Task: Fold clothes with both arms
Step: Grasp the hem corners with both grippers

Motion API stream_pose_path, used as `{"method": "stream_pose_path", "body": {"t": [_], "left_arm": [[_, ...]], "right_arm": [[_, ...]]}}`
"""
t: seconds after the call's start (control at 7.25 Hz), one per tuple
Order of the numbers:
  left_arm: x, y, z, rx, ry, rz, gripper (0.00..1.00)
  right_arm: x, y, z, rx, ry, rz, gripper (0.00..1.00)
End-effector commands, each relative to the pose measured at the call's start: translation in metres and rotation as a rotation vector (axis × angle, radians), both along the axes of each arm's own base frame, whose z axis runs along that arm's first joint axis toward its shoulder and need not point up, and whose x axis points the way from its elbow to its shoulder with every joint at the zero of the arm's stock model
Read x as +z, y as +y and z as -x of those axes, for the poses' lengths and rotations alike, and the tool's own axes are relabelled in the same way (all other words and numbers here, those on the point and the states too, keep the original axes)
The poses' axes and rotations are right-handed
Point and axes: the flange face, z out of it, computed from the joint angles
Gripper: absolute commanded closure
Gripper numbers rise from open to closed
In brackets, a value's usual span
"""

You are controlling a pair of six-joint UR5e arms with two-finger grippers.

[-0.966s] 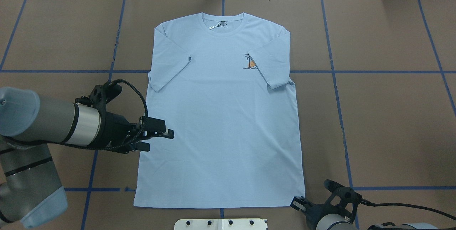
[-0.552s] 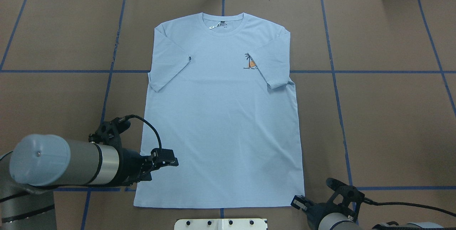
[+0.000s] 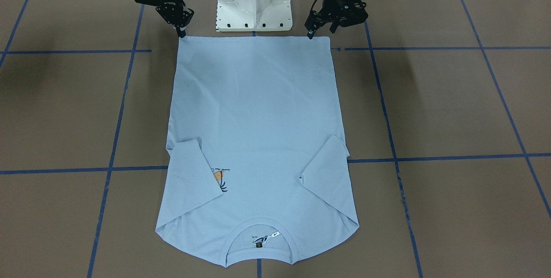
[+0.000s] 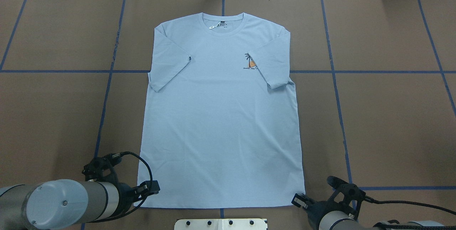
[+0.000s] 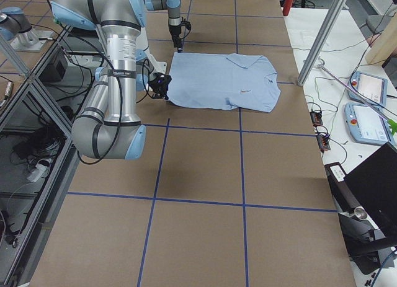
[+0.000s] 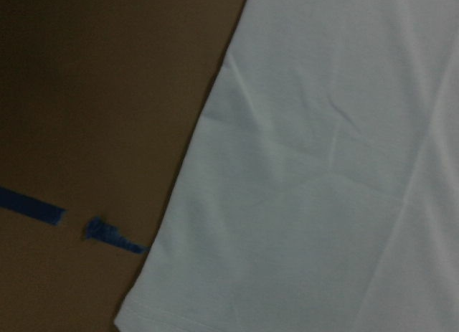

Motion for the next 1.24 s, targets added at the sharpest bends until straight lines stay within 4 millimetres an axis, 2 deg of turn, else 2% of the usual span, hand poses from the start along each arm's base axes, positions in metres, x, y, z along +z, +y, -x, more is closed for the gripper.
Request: {"method": "stream_pose_path", "body": {"t": [0.0,0.55,0.69,0.83,0.97,1.1], "left_arm": [[0.012,0.007,-0.004,0.008,-0.030,0.009,0.11],[0.027,0.009,-0.017,0.018,-0.062,0.012,0.26],[0.026,0.009,-0.017,0.017,-0.061,0.013,0.38],[0.025,0.009,-0.016,0.016,-0.058,0.014,0.63],[0.025,0.009,-0.016,0.017,-0.059,0.015,1.00],[0.023,0.010,-0.015,0.019,-0.056,0.015,1.00]], "right_arm": [[0.000,-0.002,-0.001,0.004,-0.001,0.000,1.00],[0.002,-0.003,0.000,0.006,0.004,0.000,1.00],[0.001,-0.003,-0.001,0.006,0.002,0.000,1.00],[0.001,-0.003,-0.001,0.006,0.002,0.000,1.00],[0.001,-0.003,-0.001,0.006,0.002,0.000,1.00],[0.001,-0.003,-0.001,0.007,0.002,0.001,1.00]]}}
